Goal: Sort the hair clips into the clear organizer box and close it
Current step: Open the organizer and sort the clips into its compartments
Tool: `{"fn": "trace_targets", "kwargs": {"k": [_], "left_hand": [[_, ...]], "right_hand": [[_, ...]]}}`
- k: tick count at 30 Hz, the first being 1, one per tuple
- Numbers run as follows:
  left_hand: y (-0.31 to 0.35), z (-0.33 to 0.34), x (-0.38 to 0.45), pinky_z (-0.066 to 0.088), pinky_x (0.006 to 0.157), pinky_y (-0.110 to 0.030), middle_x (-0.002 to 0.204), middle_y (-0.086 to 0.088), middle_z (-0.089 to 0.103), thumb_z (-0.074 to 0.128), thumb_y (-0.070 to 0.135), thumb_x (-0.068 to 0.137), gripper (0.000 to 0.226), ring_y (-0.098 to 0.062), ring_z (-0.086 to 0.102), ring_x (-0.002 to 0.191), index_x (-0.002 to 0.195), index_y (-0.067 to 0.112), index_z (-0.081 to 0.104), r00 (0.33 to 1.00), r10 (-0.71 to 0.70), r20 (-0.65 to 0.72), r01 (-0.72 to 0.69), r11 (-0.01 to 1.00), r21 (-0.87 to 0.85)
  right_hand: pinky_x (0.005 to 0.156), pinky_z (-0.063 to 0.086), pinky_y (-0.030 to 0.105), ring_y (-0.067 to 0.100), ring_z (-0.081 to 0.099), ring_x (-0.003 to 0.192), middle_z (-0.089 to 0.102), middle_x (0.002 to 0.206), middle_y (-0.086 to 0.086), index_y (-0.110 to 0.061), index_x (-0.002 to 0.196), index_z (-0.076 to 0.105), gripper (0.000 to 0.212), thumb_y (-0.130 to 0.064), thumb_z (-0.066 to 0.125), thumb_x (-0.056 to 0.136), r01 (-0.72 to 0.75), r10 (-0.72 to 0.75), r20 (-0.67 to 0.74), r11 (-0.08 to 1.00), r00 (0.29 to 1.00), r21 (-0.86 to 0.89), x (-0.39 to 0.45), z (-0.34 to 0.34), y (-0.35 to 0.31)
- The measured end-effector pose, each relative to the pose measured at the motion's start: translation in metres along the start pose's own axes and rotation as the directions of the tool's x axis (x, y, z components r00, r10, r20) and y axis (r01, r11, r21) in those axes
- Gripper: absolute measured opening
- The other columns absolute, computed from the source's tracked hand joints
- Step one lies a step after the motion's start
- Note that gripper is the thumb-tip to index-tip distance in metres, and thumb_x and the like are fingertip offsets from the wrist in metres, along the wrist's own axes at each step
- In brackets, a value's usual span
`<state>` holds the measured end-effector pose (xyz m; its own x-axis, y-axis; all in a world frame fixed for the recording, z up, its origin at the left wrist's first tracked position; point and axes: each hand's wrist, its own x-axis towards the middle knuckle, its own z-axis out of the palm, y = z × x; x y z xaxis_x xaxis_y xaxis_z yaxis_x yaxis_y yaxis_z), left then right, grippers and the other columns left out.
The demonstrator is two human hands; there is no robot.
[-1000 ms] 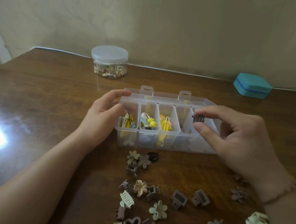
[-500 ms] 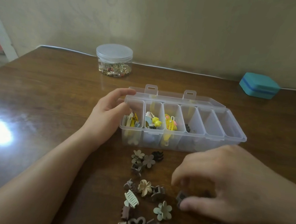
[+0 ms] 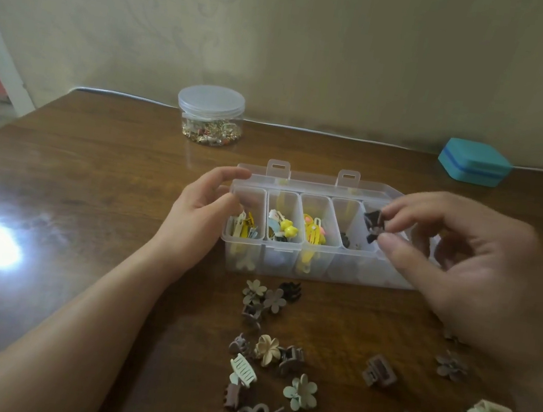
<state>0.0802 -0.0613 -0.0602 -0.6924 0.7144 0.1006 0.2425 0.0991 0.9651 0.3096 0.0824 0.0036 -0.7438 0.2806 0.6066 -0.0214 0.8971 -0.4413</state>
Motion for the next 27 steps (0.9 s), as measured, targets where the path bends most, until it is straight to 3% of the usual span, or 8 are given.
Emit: {"fn": "trace_targets", "kwargs": {"k": [7,10,13,16,18,20,24,27], "left_hand": [[0.002,0.000,0.000,0.051,0.100,-0.044,0.102,0.029,0.070,0.055,0.032,0.073,0.055,0.004,0.065,0.101,0.128,0.031,0.060,1.000,0.008,0.013,-0.008,1.000,0.005],[0.002,0.001,0.000,0.051,0.097,-0.041,0.098,0.032,0.070,0.053,0.031,0.074,0.054,0.008,0.064,0.098,0.128,0.031,0.060,1.000,0.012,0.008,-0.012,1.000,0.011],[0.002,0.001,0.000,0.050,0.095,-0.036,0.096,0.033,0.070,0.052,0.030,0.075,0.055,0.010,0.063,0.097,0.129,0.031,0.059,1.000,0.018,0.012,-0.019,1.000,0.020],[0.000,0.001,0.000,0.050,0.095,-0.036,0.099,0.029,0.071,0.052,0.028,0.074,0.053,0.006,0.065,0.100,0.127,0.032,0.061,1.000,0.016,0.002,-0.017,0.999,0.028],[-0.001,0.000,0.001,0.050,0.097,-0.038,0.099,0.018,0.074,0.052,0.028,0.074,0.052,-0.002,0.066,0.103,0.125,0.034,0.062,1.000,0.016,-0.006,-0.016,0.999,0.030],[-0.002,0.000,0.001,0.050,0.095,-0.037,0.098,0.016,0.075,0.053,0.029,0.073,0.052,-0.002,0.066,0.103,0.125,0.034,0.062,1.000,0.020,-0.007,-0.020,0.999,0.029],[-0.001,0.001,0.001,0.049,0.089,-0.032,0.097,0.027,0.072,0.052,0.028,0.074,0.053,0.007,0.065,0.097,0.125,0.032,0.061,1.000,0.030,-0.002,-0.030,0.999,0.019],[-0.001,0.001,0.002,0.049,0.088,-0.032,0.097,0.028,0.072,0.051,0.028,0.074,0.053,0.008,0.064,0.097,0.125,0.031,0.061,0.999,0.033,-0.008,-0.033,0.999,0.014]], "right_hand": [[0.056,0.052,0.027,-0.003,0.053,0.067,0.071,0.097,-0.011,-0.028,0.097,0.072,0.018,-0.033,0.064,0.082,-0.138,0.149,0.038,0.968,0.988,-0.207,-0.001,0.017,0.018],[0.052,0.049,0.027,0.007,0.054,0.064,0.066,0.084,-0.015,-0.029,0.095,0.069,0.014,-0.033,0.063,0.083,-0.132,0.136,0.009,0.974,0.991,-0.182,0.001,0.008,0.011],[0.050,0.045,0.024,0.009,0.060,0.071,0.062,0.072,-0.017,-0.042,0.085,0.063,0.014,-0.054,0.057,0.083,-0.090,0.126,0.234,0.983,0.964,-0.157,0.000,-0.006,0.001],[0.053,0.042,0.016,-0.012,0.055,0.086,0.055,0.095,-0.038,-0.050,0.089,0.055,0.039,-0.080,0.043,0.068,-0.067,0.277,0.608,0.937,0.744,-0.344,-0.002,-0.011,-0.006],[0.063,0.047,0.018,-0.011,0.055,0.086,0.057,0.095,-0.034,-0.055,0.099,0.049,0.040,-0.079,0.052,0.067,-0.045,0.352,0.756,0.918,0.552,-0.394,-0.003,-0.010,-0.011],[0.071,0.048,0.020,-0.005,0.055,0.086,0.059,0.092,-0.024,-0.055,0.105,0.047,0.039,-0.070,0.062,0.073,-0.036,0.370,0.820,0.918,0.438,-0.395,-0.005,-0.006,-0.016],[0.077,0.048,0.021,-0.005,0.052,0.088,0.056,0.094,-0.024,-0.054,0.108,0.046,0.030,-0.060,0.060,0.082,0.016,0.310,0.823,0.933,0.476,-0.360,-0.006,-0.003,-0.013],[0.068,0.048,0.017,-0.012,0.051,0.096,0.054,0.099,-0.033,-0.058,0.106,0.047,0.027,-0.064,0.051,0.080,-0.032,0.184,0.693,0.974,0.697,-0.226,-0.002,-0.004,-0.006]]}}
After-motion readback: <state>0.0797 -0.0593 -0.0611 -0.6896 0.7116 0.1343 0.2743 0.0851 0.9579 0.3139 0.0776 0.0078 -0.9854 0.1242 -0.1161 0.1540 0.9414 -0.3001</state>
